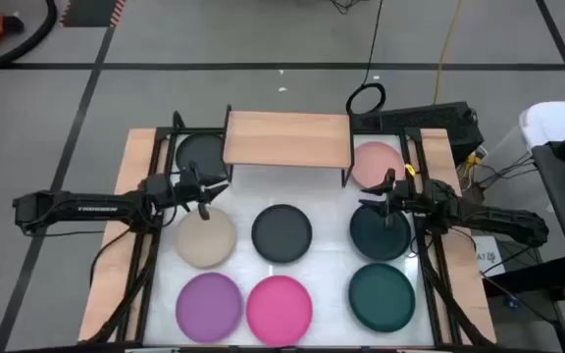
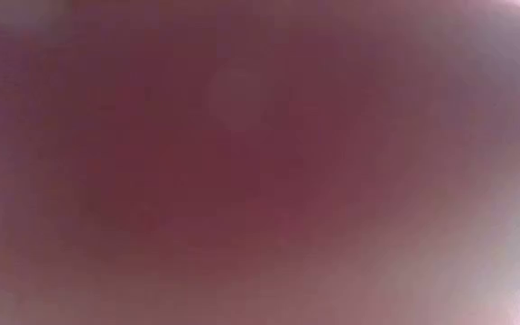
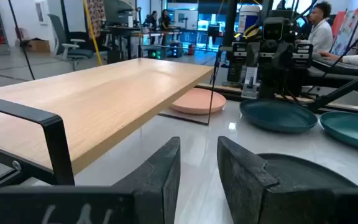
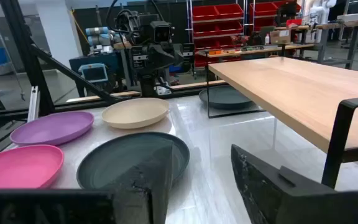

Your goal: Place and stack plates onto a shelf

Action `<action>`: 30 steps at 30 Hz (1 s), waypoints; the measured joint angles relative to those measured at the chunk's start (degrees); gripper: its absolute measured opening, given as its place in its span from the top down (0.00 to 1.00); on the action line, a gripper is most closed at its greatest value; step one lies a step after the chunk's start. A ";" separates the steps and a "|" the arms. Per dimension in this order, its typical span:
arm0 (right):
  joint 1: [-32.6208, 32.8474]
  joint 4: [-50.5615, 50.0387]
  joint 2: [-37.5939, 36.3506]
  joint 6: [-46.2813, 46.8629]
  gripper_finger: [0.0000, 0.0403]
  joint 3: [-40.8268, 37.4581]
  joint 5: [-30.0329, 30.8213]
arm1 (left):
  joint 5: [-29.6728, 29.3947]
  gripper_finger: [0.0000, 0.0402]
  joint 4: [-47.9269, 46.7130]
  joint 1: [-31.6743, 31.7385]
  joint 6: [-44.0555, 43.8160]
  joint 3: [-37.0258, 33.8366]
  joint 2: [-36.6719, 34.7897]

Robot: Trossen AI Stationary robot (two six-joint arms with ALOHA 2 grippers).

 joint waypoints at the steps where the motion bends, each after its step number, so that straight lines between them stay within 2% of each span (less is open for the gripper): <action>1: 0.00 0.00 0.00 0.00 0.64 -0.01 -0.01 | -0.02 0.73 0.01 -0.01 -0.02 0.00 -0.02; 27: 0.00 0.01 0.00 0.12 0.64 0.01 0.00 | -0.01 0.73 0.01 0.00 0.00 -0.01 -0.01; 30: 0.00 0.00 0.00 5.41 0.64 0.01 -0.01 | 0.00 0.73 0.01 -0.01 0.00 0.00 -0.01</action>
